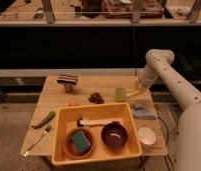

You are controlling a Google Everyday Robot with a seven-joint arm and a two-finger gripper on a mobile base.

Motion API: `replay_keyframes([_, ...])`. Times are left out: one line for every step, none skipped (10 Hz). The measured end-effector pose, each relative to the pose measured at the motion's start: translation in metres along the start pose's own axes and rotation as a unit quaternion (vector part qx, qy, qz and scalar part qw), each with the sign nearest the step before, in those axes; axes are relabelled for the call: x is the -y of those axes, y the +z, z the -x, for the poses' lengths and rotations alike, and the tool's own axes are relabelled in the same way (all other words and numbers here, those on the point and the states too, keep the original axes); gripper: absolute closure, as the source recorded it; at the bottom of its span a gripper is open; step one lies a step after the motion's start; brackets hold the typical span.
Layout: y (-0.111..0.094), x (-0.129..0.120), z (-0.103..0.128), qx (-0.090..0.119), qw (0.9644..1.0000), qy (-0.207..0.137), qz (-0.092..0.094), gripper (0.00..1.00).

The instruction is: Place banana in plastic cup

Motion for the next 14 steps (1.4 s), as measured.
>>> replay_keyframes([-0.007, 0.001, 0.001, -0.002, 1.0000, 0.002, -0.004, 0.98])
replay_keyframes([-0.013, 0.001, 0.002, -0.006, 0.9999, 0.005, -0.008, 0.98])
replay_keyframes([-0.015, 0.000, 0.001, -0.008, 0.9999, 0.008, -0.009, 0.98])
replay_keyframes([-0.018, 0.001, 0.001, -0.009, 0.9999, 0.010, -0.011, 0.98])
replay_keyframes([-0.020, 0.002, 0.001, -0.008, 0.9998, 0.010, -0.013, 0.98])
replay_keyframes([-0.021, 0.006, 0.004, -0.007, 0.9999, 0.007, -0.014, 0.98])
replay_keyframes([-0.022, 0.010, 0.008, -0.004, 0.9999, 0.004, -0.014, 0.98])
replay_keyframes([-0.020, 0.014, 0.011, -0.002, 0.9999, 0.002, -0.014, 0.98])
replay_keyframes([-0.018, 0.022, 0.015, 0.003, 0.9999, 0.001, -0.015, 0.98])
replay_keyframes([-0.015, 0.030, 0.019, 0.006, 0.9999, 0.001, -0.014, 0.98])
replay_keyframes([-0.010, 0.036, 0.021, 0.008, 0.9999, 0.001, -0.014, 0.98])
replay_keyframes([-0.001, 0.044, 0.024, 0.009, 0.9999, 0.002, -0.011, 0.98])
replay_keyframes([0.008, 0.051, 0.025, 0.008, 0.9999, 0.003, -0.010, 0.98])
replay_keyframes([0.021, 0.059, 0.024, 0.005, 0.9999, 0.004, -0.010, 0.98])
